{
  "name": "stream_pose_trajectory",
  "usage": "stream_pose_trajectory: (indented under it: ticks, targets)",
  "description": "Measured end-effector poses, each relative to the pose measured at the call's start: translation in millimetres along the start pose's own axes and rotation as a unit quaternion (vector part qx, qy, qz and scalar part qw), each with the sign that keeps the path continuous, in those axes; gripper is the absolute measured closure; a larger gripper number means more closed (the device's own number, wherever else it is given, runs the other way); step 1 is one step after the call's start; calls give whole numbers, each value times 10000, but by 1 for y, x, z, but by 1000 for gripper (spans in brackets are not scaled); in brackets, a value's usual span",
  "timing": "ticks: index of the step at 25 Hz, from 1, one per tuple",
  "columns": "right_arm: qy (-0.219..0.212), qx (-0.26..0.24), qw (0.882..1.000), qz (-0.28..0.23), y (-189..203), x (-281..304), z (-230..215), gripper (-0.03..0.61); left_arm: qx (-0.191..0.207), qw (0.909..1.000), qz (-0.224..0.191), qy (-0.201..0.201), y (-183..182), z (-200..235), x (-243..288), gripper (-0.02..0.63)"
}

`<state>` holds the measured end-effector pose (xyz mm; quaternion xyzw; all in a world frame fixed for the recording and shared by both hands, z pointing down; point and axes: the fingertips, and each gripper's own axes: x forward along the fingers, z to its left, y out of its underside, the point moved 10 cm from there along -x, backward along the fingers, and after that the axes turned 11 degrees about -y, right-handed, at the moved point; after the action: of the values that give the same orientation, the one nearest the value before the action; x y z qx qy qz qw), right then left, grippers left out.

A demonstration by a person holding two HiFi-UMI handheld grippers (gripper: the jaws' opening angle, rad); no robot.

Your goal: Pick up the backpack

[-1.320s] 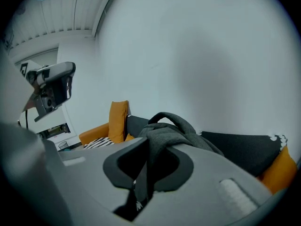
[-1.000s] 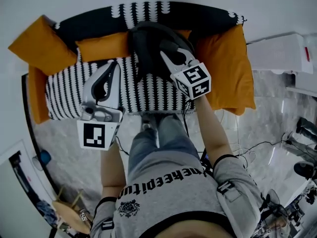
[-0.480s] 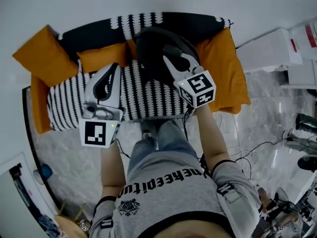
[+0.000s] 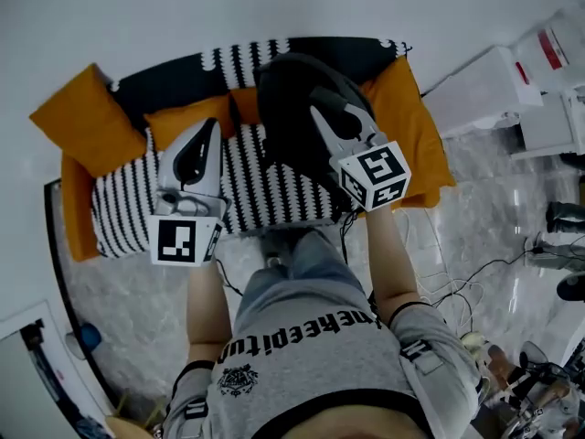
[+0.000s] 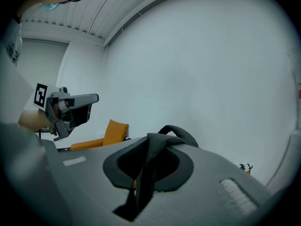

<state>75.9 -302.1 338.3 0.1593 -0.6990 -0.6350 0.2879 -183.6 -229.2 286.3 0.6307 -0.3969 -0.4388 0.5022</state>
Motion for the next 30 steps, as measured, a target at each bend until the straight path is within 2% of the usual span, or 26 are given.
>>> stream_pose_trajectory:
  ticks: [18,30]
  targets:
    - [447,-186,9980,-415,-24,-52,58,546,22,10000,-76,49,-21,-1,-42,598]
    - [588,-275,9955,-697,-37,-76,90,545,-17,9998,-174,90,-30,-4,-68,598]
